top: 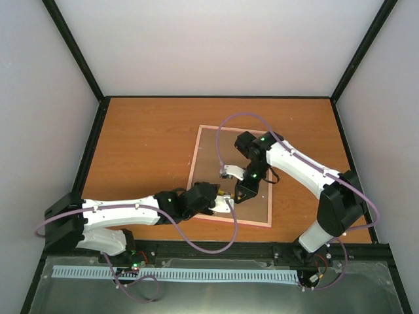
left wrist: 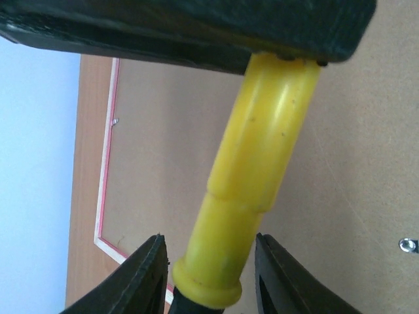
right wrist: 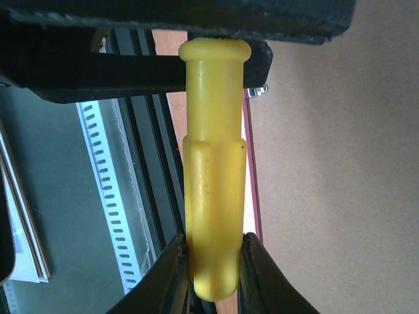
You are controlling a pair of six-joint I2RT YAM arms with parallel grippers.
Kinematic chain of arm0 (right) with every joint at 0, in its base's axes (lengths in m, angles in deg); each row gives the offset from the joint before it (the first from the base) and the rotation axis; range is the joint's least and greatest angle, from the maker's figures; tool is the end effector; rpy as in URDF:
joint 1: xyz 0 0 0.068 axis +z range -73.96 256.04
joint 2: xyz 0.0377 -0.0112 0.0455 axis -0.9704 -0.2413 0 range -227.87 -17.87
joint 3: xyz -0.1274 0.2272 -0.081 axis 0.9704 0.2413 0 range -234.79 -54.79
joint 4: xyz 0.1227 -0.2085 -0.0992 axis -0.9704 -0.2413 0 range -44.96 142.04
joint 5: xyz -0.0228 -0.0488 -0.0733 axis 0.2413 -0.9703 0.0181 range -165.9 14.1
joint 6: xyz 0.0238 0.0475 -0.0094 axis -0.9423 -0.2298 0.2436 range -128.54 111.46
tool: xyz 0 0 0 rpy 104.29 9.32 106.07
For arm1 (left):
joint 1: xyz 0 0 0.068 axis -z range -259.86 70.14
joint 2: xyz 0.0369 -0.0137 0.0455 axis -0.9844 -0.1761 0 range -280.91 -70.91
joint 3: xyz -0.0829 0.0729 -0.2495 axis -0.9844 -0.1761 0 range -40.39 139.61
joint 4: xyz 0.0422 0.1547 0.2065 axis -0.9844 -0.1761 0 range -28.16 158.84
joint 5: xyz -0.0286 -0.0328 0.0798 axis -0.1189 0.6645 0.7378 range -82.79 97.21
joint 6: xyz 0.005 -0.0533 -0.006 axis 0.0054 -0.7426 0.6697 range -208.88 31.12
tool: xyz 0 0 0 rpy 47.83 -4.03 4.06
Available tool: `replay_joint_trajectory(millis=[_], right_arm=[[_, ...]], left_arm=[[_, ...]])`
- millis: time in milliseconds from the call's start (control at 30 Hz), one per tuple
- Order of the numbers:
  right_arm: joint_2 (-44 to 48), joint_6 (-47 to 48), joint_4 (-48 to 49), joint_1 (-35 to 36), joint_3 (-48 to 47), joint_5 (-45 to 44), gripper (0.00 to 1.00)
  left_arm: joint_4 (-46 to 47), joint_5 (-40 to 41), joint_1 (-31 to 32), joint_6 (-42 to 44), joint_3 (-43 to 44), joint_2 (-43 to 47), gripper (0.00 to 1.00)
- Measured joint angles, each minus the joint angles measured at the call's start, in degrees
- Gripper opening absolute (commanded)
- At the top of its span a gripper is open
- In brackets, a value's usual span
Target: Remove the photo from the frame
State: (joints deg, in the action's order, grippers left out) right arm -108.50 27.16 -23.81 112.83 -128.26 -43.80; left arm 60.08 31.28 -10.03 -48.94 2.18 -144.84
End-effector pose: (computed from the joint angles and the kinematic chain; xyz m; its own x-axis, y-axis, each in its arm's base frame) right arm 0.2043 0.1764 0.2584 -0.3663 -0.8914 -0.2670 -0.8605 0.2154 0.4616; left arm 0.1063 -0.2473 0.2223 0.3108 0.8539 -0.4175 0.7173 0.0775 0.6924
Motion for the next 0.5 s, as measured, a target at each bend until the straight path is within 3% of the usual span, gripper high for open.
replay_joint_trajectory(millis=[333, 500], right_arm=[[-1.60, 0.94, -2.03, 0.07, -1.90, 0.11, 0.05], [-1.57, 0.90, -3.30, 0.22, -4.15, 0.85, 0.36]], left_arm=[[1.25, 0.37, 0.20, 1.16, -1.55, -0.04, 0.17], [1.95, 0.13, 0.22, 0.02, -3.02, 2.91, 0.08]])
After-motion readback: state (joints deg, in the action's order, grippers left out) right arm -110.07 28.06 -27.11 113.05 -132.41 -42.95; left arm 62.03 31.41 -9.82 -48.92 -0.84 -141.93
